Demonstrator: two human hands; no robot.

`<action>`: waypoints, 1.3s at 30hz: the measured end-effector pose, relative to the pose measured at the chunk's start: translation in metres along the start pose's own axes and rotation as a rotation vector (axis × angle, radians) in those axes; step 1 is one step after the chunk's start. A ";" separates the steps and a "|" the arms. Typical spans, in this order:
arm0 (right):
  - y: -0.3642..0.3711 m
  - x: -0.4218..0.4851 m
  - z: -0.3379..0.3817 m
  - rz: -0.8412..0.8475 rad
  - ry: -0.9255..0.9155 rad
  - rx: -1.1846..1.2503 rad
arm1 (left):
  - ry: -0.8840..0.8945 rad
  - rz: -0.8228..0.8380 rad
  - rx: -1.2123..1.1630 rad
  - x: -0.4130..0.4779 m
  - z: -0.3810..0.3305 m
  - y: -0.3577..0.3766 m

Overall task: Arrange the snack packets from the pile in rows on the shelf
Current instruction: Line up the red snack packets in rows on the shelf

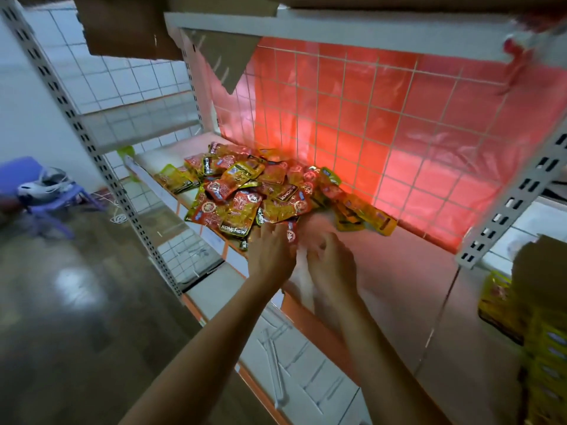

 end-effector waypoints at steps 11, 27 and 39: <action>0.037 0.048 0.007 0.053 0.065 -0.188 | 0.000 -0.004 -0.062 0.058 0.020 0.022; 0.059 0.072 -0.007 0.095 0.317 -0.194 | 0.177 -0.027 -0.017 0.100 0.021 0.027; 0.001 0.019 -0.066 -0.406 0.587 0.616 | 0.387 -0.025 -0.026 0.072 -0.025 0.012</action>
Point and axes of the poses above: each hand's wrist, its own x-axis towards the middle knuckle, its own y-axis out of the palm, z = x × y, the point moved 10 cm from there along x, towards the middle knuckle, and after that the axes turned 6 degrees about -z, right-handed, at the moved point
